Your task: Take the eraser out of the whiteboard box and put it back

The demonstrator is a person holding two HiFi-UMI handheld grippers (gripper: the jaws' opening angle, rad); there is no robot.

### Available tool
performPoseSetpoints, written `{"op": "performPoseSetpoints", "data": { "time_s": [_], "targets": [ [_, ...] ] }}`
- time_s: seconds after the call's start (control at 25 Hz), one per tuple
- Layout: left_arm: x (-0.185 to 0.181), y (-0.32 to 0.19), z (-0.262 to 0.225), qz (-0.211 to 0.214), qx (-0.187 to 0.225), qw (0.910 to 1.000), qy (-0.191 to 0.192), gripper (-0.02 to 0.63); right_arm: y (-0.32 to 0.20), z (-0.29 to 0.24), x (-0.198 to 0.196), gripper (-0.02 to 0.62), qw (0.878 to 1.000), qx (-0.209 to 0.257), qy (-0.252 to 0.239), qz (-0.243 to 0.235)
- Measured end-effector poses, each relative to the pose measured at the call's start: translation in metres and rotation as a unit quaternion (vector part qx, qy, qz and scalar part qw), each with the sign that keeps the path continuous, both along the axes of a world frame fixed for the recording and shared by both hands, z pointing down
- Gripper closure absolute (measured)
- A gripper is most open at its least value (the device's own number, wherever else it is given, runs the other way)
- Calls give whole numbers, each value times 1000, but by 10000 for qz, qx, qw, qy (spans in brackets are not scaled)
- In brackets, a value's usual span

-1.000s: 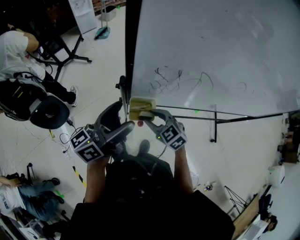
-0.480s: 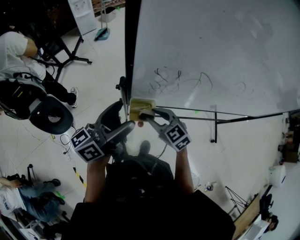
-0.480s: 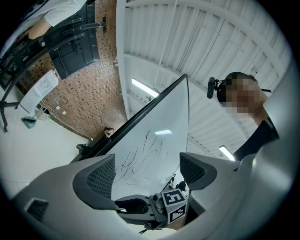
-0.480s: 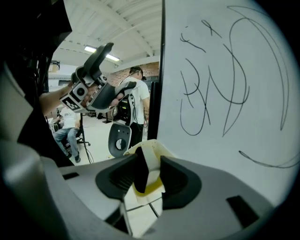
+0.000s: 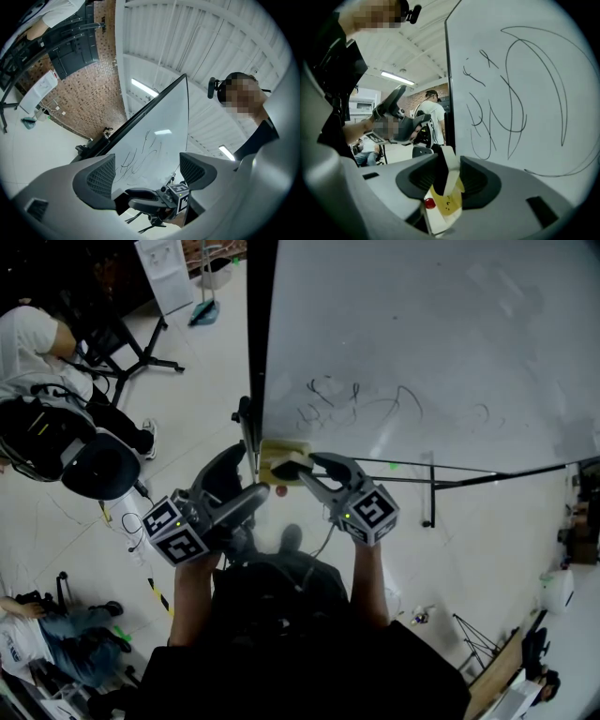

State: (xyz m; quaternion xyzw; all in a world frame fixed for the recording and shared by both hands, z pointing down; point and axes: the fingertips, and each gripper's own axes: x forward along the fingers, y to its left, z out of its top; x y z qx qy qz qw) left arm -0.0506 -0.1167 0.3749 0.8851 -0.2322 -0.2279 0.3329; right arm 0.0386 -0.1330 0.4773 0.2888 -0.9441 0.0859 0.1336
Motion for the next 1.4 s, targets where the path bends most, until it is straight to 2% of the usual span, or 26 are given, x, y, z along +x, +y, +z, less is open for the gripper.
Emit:
{"op": "performPoseSetpoints", "data": {
  "time_s": [0.6, 1.16, 1.4],
  "targets": [
    [-1, -1, -3, -30, 18, 10000, -6, 179, 3, -74, 20, 433, 9907, 359, -1304, 133],
    [1, 0, -6, -42, 41, 10000, -33, 179, 11, -122, 42, 433, 9645, 503, -2589, 166],
    [2, 1, -7, -35, 48, 10000, -54, 179, 13, -138, 49, 433, 9558, 606, -2866, 231]
  ]
}}
